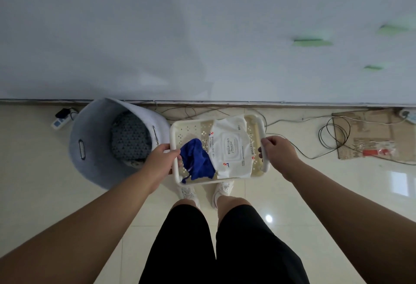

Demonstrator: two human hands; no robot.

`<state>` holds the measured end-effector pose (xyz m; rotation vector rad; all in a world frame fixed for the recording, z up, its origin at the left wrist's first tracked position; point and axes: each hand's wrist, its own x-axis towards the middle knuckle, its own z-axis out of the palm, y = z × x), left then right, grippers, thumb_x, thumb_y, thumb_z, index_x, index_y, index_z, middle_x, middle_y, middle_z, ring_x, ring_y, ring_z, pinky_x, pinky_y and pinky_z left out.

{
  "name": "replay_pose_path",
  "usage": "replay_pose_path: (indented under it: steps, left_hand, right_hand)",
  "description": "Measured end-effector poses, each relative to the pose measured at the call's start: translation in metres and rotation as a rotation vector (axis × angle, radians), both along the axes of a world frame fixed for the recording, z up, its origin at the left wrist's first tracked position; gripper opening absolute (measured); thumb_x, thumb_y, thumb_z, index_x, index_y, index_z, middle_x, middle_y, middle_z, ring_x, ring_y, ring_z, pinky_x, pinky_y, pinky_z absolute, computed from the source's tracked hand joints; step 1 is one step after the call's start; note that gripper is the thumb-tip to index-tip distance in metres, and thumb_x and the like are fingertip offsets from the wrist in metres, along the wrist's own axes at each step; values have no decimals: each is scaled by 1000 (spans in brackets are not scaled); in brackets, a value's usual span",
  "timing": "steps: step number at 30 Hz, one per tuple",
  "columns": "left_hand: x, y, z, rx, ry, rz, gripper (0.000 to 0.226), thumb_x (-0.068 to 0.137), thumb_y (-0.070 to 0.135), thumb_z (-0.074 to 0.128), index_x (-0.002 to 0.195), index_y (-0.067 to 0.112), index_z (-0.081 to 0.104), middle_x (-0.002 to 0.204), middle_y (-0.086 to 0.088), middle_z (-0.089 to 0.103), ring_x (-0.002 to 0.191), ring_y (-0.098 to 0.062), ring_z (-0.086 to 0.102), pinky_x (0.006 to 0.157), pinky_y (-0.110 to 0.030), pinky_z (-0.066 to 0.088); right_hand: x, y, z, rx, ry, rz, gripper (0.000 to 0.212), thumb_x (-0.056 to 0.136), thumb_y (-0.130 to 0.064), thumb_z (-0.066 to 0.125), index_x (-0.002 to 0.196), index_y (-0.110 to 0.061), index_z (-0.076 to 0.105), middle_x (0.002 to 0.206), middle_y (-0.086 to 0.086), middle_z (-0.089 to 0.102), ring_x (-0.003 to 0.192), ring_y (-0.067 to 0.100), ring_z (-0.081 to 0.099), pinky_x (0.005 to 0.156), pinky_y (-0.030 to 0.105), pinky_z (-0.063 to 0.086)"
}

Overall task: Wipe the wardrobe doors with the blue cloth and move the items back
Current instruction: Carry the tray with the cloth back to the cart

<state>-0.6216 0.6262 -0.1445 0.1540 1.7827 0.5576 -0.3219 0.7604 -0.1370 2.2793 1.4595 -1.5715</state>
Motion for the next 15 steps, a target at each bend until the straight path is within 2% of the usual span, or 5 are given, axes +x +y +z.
replay_pose_path:
  steps: [4,8,12,15]
  left_hand:
    - [-5,-31,47,42,-55,60,17,102,21,59,113,15,70,88,-9,73,83,-22,71,89,-50,63]
    - [-5,-63,81,74,-87,124,18,101,20,59,115,16,70,87,-10,74,83,-23,72,87,-49,63]
    - [7,-95,106,83,-74,225,18,102,20,59,116,18,69,94,-17,74,86,-26,73,85,-49,64]
    - [27,-122,119,82,-55,335,19,102,19,58,116,11,69,94,-19,73,83,-26,72,82,-45,63]
  right_hand:
    - [-4,-10,56,41,-6,101,23,99,-33,54,87,-23,71,78,-3,76,75,18,74,66,32,54]
    - [-10,-20,99,71,-11,207,24,100,-34,55,87,-23,71,77,-5,76,76,19,73,66,32,54]
    - [-14,-24,121,76,-10,334,25,100,-35,56,84,-24,73,71,-9,75,73,21,71,70,38,56]
    - [-18,-22,126,70,25,422,23,98,-35,58,84,-26,74,72,-12,76,73,18,72,74,40,59]
